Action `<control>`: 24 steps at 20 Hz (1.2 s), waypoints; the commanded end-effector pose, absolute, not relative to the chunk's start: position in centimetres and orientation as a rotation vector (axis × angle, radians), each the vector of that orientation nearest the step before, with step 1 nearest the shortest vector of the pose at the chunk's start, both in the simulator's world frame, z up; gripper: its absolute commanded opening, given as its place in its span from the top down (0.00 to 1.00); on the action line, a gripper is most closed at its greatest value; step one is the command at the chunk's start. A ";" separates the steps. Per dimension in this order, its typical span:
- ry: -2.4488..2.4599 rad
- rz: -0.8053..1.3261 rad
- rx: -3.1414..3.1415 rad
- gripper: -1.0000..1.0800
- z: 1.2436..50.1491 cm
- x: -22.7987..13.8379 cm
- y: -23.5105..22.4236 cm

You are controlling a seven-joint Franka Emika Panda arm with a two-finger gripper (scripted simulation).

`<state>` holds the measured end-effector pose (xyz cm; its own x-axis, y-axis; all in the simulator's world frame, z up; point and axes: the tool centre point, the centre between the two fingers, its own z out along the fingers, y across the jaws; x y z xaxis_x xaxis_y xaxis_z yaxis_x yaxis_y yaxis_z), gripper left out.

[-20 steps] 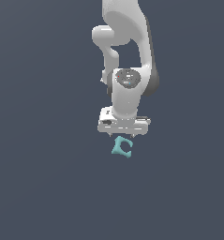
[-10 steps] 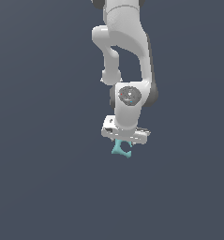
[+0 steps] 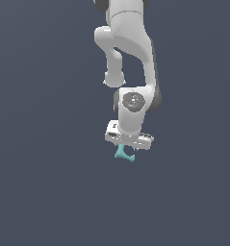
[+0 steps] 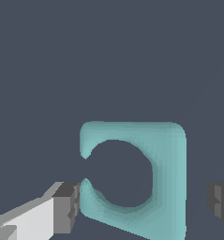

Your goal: Pick up the object and move it to a goal position.

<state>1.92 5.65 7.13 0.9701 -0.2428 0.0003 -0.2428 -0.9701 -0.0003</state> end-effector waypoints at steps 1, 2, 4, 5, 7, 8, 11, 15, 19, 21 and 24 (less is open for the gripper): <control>0.385 0.001 -3.118 0.04 6.5 1.9 5.7; 0.386 0.001 -3.118 0.04 6.0 1.9 5.6; 0.388 0.000 -3.118 0.04 5.0 1.8 5.6; 0.389 0.000 -3.118 0.04 4.4 1.8 5.6; 0.390 0.000 -3.117 0.04 3.4 1.8 5.6; 0.390 0.000 -3.117 0.04 3.0 1.8 5.6; 0.391 0.000 -3.117 0.04 2.4 1.9 5.6; 0.391 0.000 -3.117 1.00 2.3 1.9 5.7; 0.391 0.000 -3.117 1.00 2.3 1.9 5.7; 0.391 0.000 -3.117 1.00 2.3 1.9 5.7; 0.386 -0.028 -3.112 1.00 3.3 2.6 6.0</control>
